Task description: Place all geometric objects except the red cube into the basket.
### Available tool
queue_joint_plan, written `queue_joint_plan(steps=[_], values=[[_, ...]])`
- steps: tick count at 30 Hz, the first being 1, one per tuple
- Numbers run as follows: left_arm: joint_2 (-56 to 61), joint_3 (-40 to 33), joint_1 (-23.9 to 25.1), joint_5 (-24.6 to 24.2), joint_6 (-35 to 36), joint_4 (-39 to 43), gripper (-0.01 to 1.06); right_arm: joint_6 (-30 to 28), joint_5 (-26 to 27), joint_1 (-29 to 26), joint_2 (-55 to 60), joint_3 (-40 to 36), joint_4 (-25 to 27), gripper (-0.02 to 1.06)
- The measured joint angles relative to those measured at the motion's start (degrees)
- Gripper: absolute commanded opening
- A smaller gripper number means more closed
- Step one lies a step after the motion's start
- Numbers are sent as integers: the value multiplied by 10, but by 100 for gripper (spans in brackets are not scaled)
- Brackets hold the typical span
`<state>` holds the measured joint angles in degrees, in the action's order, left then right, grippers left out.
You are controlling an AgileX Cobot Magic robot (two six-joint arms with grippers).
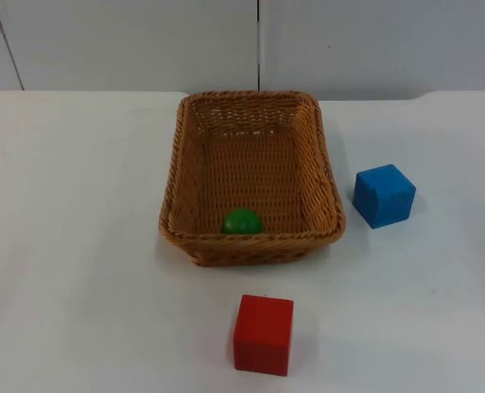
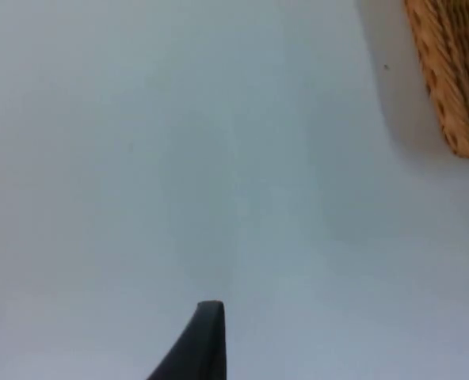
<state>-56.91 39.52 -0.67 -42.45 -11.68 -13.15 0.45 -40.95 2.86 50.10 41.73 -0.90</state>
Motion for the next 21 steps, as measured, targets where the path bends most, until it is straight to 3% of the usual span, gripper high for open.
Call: queue_joint_plan(steps=[8,12,13,17,21], values=[[36,-8,0,-2,34,46,105,-34,-1,0,8,0,22,105],[41,-8,0,4,51,68,105,-120,-13,0,64,3,100,105],[41,-8,0,4,51,68,105,-120,-13,0,64,3,100,105],[41,-8,0,19,117,132,105,-197,-34,0,186,26,177,105],[41,-8,0,22,128,140,105,-206,-38,31,276,73,180,105]])
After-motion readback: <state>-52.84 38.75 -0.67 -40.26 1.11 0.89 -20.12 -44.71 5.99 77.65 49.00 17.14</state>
